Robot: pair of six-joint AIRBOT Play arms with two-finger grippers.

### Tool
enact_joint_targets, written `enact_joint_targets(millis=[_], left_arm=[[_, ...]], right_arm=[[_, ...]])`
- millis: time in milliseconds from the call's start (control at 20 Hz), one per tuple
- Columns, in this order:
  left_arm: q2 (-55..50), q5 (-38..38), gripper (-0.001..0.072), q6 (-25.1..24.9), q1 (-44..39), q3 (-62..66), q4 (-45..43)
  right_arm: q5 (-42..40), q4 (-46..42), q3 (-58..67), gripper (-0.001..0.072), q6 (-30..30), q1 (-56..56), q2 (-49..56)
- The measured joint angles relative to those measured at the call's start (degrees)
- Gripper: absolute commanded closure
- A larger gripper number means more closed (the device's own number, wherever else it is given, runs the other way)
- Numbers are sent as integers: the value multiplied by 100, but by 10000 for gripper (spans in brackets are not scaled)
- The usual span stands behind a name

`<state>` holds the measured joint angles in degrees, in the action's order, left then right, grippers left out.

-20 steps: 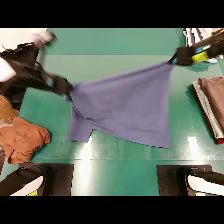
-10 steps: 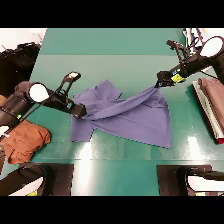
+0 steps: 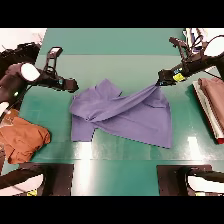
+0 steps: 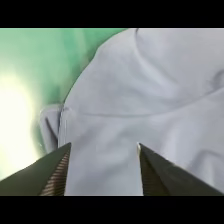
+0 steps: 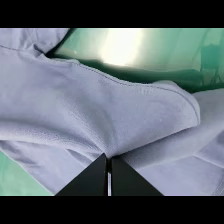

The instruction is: Fold the shirts.

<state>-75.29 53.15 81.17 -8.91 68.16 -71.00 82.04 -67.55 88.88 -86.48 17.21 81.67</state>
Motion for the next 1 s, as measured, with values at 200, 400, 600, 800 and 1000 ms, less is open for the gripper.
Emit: enact_joint_targets(millis=[200, 400, 600, 800, 1000], left_arm=[[-1169, -55, 209, -227, 131, 511, 343], [-1899, 98, 209, -306, 168, 861, 535], [-2111, 269, 211, -332, 175, 968, 645], [-2175, 568, 680, -354, 184, 997, 656], [-2022, 708, 681, -334, 181, 1207, 660]], right_arm=[[-28, 2, 0, 698, 0, 4, -11], [-39, 0, 0, 698, 0, 7, -15], [-83, 0, 0, 697, -2, 7, -15], [-96, 0, 0, 697, -2, 7, -15], [-79, 0, 114, 697, -4, -13, -20]])
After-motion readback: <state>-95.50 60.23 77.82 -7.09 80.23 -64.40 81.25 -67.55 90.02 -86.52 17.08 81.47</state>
